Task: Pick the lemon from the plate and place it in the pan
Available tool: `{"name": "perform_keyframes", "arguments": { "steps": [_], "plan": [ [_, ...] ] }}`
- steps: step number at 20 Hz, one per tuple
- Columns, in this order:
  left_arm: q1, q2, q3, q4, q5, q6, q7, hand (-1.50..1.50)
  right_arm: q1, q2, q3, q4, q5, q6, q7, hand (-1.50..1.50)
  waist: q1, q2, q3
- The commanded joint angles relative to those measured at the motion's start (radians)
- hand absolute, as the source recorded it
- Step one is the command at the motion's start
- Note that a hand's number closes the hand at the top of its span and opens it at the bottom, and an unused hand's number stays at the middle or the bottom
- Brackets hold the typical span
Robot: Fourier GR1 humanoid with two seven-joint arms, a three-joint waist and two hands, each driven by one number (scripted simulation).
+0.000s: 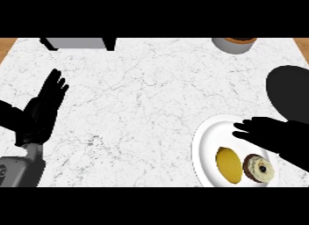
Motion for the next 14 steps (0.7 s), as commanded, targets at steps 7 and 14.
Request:
{"name": "perform_keyframes", "arguments": {
  "steps": [7,14],
  "plan": [
    [0.050,-0.038,0.003,-0.044,-0.037,-0.021,-0.016,0.00,0.060,0.063,0.078,-0.155,0.282,0.012,0.125,-1.50,-0.004,-0.001,0.000],
    [0.038,-0.055,0.050,-0.035,-0.060,-0.042,-0.009,0.00,-0.029,0.266,0.112,-0.149,0.294,0.164,0.206,-1.50,0.003,0.001,0.000]
  ]
}}
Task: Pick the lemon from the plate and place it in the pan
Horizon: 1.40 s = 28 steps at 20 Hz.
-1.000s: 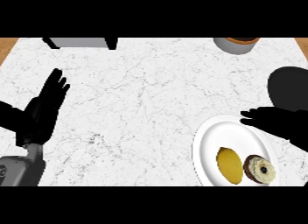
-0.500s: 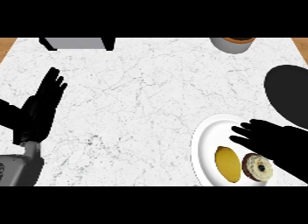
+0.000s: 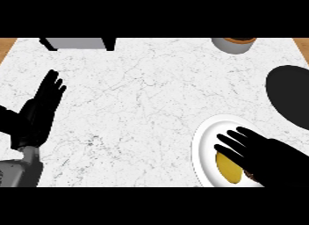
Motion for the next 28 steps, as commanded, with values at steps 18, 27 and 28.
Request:
{"name": "perform_keyframes", "arguments": {
  "steps": [18,27,28],
  "plan": [
    [0.023,-0.077,0.053,-0.044,-0.077,-0.060,0.035,0.00,-0.040,0.247,0.047,0.276,0.305,0.012,-0.071,-1.50,0.002,0.001,0.000],
    [-0.043,-0.082,0.095,-0.017,-0.097,-0.081,0.082,0.00,-0.016,0.313,0.029,0.337,0.389,-0.017,-0.136,-1.50,-0.001,0.000,0.000],
    [-0.030,-0.081,0.106,0.011,-0.087,-0.107,0.043,0.00,0.026,0.323,0.060,0.358,0.421,-0.095,-0.146,-1.50,-0.001,0.001,0.000]
  ]
}}
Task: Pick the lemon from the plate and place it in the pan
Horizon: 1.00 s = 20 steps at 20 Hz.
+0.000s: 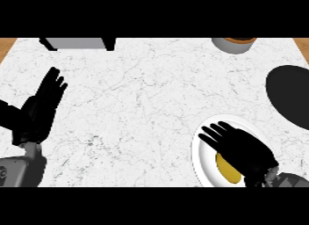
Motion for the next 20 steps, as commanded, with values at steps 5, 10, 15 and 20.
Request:
{"name": "perform_keyframes", "arguments": {
  "steps": [5,10,15,20],
  "plan": [
    [0.032,-0.018,0.034,0.020,0.004,-0.058,-0.053,0.00,-0.038,0.071,-0.021,0.176,0.070,-0.044,-0.078,-1.50,0.002,0.001,0.000],
    [0.012,-0.062,-0.012,-0.041,-0.066,0.030,0.043,0.00,-0.015,0.148,0.071,0.204,0.124,-0.116,-0.096,1.50,0.005,0.001,0.000],
    [0.064,-0.063,0.005,-0.056,-0.051,-0.025,-0.019,0.00,0.037,0.088,0.025,0.247,0.137,-0.238,-0.223,1.50,0.001,0.000,0.000],
    [0.024,-0.029,0.054,-0.055,-0.021,-0.050,0.050,0.00,0.018,0.163,0.014,0.287,0.155,-0.222,-0.219,1.50,0.001,0.000,0.000]
  ]
}}
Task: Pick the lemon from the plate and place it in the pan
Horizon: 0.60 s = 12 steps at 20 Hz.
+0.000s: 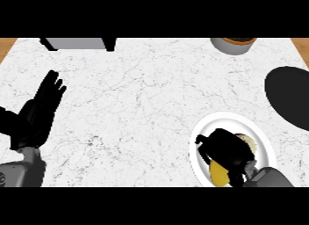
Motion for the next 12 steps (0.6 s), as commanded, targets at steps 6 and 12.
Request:
{"name": "perform_keyframes", "arguments": {
  "steps": [6,12],
  "plan": [
    [0.021,-0.008,0.023,0.006,-0.007,-0.011,-0.010,0.00,0.051,-0.019,-0.115,-0.095,-0.025,-0.064,-0.066,1.50,-0.003,0.007,0.006],
    [-0.003,0.025,0.057,0.012,0.020,-0.031,0.014,0.00,0.214,-0.013,-0.302,-0.197,-0.063,-0.180,0.066,1.50,-0.025,0.004,0.007]
  ]
}}
